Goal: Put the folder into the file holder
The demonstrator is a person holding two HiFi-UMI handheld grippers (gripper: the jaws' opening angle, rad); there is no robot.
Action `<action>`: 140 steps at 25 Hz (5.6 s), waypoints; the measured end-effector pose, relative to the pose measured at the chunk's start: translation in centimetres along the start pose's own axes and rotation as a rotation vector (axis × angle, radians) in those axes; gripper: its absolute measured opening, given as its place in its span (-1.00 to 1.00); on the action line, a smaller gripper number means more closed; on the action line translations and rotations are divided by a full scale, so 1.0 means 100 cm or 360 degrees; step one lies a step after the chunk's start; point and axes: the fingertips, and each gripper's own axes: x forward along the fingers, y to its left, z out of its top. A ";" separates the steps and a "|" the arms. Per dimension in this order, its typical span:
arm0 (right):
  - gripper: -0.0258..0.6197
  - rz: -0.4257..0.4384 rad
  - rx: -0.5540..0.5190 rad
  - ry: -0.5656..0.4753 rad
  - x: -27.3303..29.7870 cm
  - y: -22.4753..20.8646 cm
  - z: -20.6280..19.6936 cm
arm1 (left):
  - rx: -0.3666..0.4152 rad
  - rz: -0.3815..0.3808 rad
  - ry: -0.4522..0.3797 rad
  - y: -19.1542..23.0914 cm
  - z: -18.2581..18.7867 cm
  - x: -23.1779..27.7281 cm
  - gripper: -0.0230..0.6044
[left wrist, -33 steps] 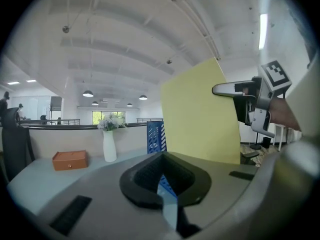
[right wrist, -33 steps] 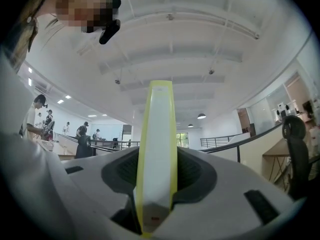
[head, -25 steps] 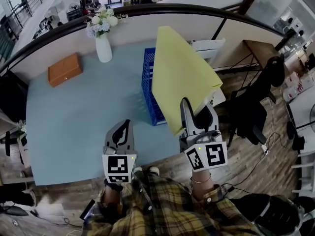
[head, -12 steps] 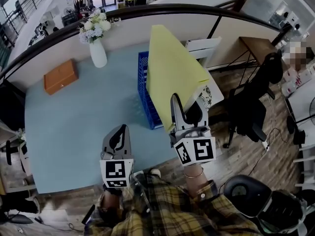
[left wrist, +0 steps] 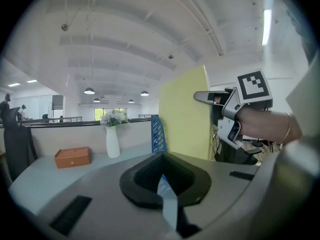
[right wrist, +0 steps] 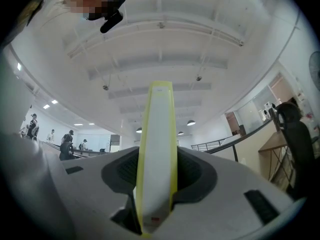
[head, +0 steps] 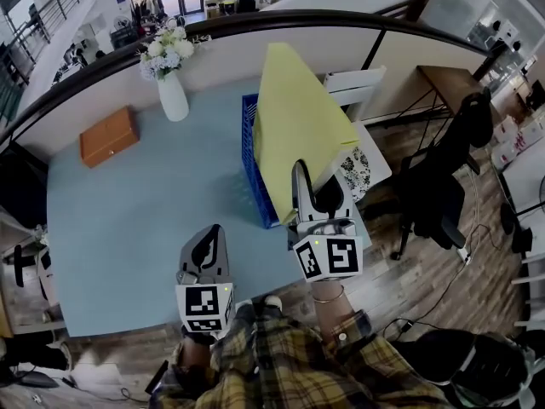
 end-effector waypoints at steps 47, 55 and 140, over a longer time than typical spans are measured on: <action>-0.39 0.0111 -0.0110 0.0308 -0.010 0.013 -0.109 | -0.0113 0.0063 0.0100 0.018 -0.029 -0.010 -0.95; -0.39 0.0135 -0.0152 0.0405 -0.014 0.017 -0.128 | -0.0120 0.0073 0.0104 0.021 -0.032 -0.011 -0.95; -0.40 0.0438 0.0022 0.0599 -0.190 -0.002 -0.045 | -0.0007 -0.0174 -0.0143 -0.081 0.014 -0.076 -0.95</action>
